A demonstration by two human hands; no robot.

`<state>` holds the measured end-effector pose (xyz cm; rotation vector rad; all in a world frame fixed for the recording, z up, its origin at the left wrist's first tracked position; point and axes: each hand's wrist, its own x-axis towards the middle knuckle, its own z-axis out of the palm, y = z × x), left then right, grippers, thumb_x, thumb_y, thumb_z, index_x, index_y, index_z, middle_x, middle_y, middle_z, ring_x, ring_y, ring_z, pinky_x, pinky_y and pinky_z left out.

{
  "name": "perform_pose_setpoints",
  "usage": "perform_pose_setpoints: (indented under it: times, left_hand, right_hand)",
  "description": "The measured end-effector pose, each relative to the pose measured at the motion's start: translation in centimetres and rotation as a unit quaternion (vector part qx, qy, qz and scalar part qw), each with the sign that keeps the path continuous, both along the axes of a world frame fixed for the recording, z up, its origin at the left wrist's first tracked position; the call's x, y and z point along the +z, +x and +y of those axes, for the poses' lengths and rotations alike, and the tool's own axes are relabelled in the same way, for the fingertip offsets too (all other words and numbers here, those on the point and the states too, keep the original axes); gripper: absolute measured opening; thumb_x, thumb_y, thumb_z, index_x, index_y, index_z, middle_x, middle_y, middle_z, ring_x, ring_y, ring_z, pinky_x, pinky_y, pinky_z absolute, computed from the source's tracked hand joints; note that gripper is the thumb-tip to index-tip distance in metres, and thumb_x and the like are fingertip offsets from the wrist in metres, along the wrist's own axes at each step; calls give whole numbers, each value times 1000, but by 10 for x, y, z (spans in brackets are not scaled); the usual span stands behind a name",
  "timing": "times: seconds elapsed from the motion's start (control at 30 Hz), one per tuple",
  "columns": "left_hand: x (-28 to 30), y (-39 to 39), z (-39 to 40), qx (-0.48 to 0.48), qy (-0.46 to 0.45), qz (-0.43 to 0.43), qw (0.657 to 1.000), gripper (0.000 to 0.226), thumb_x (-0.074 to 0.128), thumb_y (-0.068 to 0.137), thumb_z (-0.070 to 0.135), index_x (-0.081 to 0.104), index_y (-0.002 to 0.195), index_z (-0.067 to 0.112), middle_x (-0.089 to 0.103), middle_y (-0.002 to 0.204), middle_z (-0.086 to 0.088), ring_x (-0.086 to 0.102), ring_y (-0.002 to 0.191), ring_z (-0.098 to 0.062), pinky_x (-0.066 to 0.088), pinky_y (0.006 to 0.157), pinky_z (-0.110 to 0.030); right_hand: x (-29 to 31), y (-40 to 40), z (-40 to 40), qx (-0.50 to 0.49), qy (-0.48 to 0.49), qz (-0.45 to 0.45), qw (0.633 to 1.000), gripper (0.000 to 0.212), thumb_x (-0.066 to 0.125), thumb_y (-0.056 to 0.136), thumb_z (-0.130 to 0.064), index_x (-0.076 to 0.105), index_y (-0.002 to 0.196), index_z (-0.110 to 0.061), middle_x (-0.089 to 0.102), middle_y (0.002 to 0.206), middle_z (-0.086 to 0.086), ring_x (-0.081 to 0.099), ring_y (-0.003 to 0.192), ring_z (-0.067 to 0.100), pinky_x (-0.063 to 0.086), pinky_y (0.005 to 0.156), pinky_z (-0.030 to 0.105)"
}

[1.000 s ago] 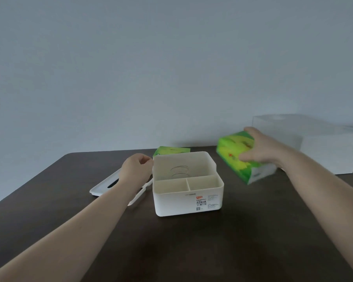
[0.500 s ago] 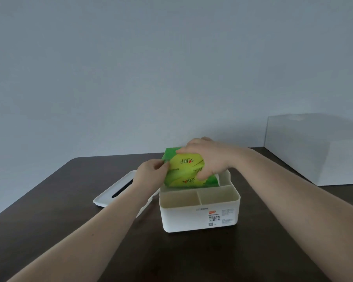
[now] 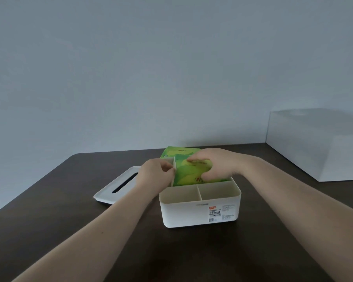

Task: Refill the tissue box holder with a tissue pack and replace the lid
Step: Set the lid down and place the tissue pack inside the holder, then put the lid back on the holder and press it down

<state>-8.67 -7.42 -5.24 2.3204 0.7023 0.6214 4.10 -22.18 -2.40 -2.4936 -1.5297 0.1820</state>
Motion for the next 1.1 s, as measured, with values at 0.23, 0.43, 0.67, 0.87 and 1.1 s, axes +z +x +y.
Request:
perform_pose_setpoints:
  times: [0.23, 0.43, 0.67, 0.87, 1.1]
  left_hand:
    - [-1, -20, 21, 101, -7, -49, 994, 25, 49, 87, 18, 69, 100, 16, 70, 97, 2, 63, 96, -23, 43, 74, -28]
    - [-34, -72, 76, 237, -54, 168, 955, 57, 54, 77, 26, 45, 131, 13, 50, 128, -15, 48, 117, -36, 45, 89, -39]
    - [-52, -75, 67, 202, -140, 175, 953, 80, 63, 74, 37, 22, 138, 13, 49, 113, -8, 54, 105, -31, 47, 88, -39]
    - [-41, -63, 75, 198, -183, 125, 955, 52, 66, 77, 8, 47, 125, -2, 56, 76, -8, 57, 57, -19, 52, 55, -26]
    - [-17, -71, 80, 218, -329, -60, 917, 19, 66, 82, 3, 58, 96, -8, 62, 56, -9, 57, 26, -11, 61, 62, -28]
  right_hand:
    - [6, -5, -10, -40, 95, 29, 994, 45, 62, 87, -42, 58, 130, -27, 55, 140, -6, 47, 131, 14, 34, 108, 31]
    - [5, -6, -13, -112, 224, -23, 968, 22, 57, 90, -23, 75, 92, -12, 76, 95, 5, 67, 92, 24, 51, 83, 34]
    - [-4, -13, -16, -141, 251, -39, 957, 26, 54, 91, -23, 74, 88, -7, 74, 90, 9, 65, 87, 29, 53, 84, 43]
    - [-3, -16, -17, -147, 252, -15, 957, 25, 54, 90, -24, 74, 89, -11, 75, 91, 7, 66, 88, 27, 54, 85, 45]
    - [7, -25, -20, -130, 252, -1, 959, 23, 54, 90, -18, 72, 91, -3, 74, 95, 12, 66, 92, 30, 53, 87, 42]
